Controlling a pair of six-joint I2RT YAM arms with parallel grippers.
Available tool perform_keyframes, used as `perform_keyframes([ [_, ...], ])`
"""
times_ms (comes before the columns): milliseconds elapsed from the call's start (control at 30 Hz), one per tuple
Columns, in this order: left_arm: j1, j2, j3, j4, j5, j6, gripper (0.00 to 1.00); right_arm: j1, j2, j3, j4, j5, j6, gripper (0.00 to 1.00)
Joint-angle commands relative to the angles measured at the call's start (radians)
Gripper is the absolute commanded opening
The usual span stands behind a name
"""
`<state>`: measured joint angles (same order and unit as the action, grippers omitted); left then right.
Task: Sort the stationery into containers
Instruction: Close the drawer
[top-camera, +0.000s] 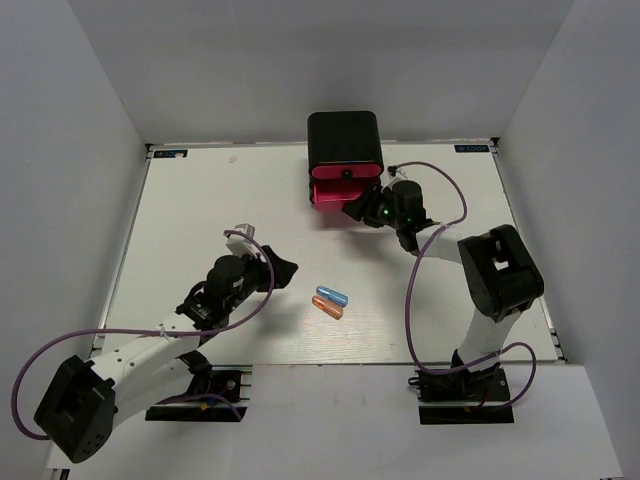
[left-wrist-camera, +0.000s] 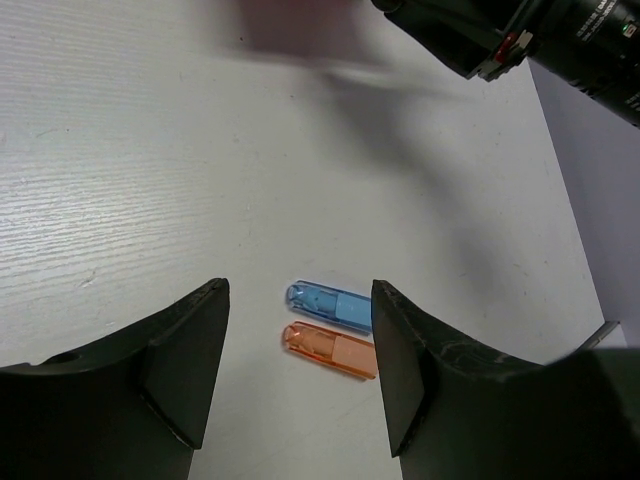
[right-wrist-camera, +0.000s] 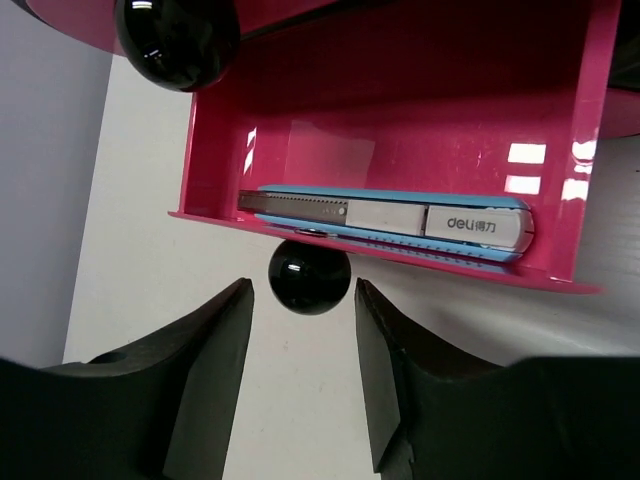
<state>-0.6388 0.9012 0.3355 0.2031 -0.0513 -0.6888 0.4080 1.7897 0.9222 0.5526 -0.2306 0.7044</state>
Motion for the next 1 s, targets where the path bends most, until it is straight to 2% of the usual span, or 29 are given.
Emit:
perform_keyframes([
  [0, -0.004, 0.007, 0.007, 0.015, 0.004, -0.002, 0.69, 0.003, 0.019, 0.041, 0.049, 0.042, 0.012, 0.51],
  [167, -0.004, 0.016, 0.016, 0.024, 0.004, -0.002, 0.69, 0.003, 0.043, 0.060, 0.055, 0.043, 0.003, 0.45],
  [433, -0.004, 0.025, 0.016, 0.024, 0.004, -0.002, 0.69, 0.002, 0.060, 0.096, 0.058, 0.051, -0.013, 0.30],
  [967, -0.004, 0.016, 0.016, 0.015, 0.004, -0.002, 0.69, -0.005, 0.143, 0.251, 0.046, 0.079, -0.036, 0.27],
])
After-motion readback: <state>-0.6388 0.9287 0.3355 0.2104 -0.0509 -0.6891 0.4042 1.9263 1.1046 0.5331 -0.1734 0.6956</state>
